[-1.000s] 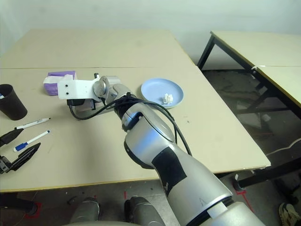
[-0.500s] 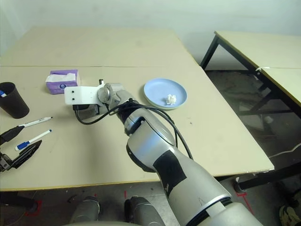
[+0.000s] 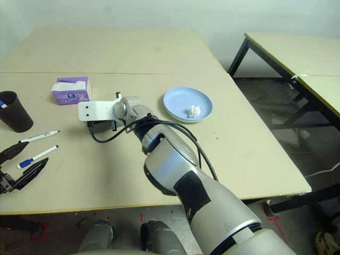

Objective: Organize and tidy the items on the table.

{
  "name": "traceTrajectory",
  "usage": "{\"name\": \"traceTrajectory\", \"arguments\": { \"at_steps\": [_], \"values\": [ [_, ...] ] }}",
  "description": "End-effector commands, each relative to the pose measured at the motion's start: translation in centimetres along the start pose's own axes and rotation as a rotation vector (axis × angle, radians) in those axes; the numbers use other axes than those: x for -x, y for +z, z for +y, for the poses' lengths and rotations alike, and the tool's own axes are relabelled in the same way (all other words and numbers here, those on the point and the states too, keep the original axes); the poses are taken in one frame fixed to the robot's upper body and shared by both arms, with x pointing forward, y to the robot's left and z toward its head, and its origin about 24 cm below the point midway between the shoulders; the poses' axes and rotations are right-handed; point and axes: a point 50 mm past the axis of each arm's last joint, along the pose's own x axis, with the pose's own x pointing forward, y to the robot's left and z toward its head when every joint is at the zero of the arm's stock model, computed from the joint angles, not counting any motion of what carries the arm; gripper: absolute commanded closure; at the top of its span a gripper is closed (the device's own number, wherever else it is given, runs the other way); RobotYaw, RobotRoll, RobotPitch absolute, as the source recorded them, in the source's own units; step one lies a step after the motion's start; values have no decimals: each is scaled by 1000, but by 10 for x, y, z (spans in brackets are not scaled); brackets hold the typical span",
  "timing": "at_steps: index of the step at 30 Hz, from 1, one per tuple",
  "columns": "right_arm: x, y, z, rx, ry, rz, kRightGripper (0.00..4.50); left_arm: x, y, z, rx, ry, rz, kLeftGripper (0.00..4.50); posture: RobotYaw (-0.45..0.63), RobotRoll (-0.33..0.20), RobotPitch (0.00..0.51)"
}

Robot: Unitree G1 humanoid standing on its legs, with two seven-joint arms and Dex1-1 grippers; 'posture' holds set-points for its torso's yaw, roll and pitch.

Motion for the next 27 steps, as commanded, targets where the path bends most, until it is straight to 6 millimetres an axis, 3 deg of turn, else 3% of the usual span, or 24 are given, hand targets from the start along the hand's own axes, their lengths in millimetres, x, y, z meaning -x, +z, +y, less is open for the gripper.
{"name": "traceTrajectory", "arguments": {
  "at_steps": [1, 9, 15, 21, 27],
  "values": [
    [-4, 3, 6, -8, 11, -9, 3045, -3, -3, -2, 12, -13, 5, 0, 211, 0, 104],
    [1, -1, -3, -14, -17, -1, 110, -7, -8, 2, 16, -25, 5, 0, 189, 0, 96],
    [12, 0, -20, -91, -35, -52, 47, -11, -11, 4, 16, -26, -5, 0, 164, 0, 85],
    [48, -9, -58, -273, 3, -227, 47, -12, -15, 7, 16, 13, -21, 0, 148, 0, 78],
    [101, -54, -80, -454, 44, -364, 47, -16, -17, 15, 5, 110, -50, 0, 133, 0, 71]
  ]
}}
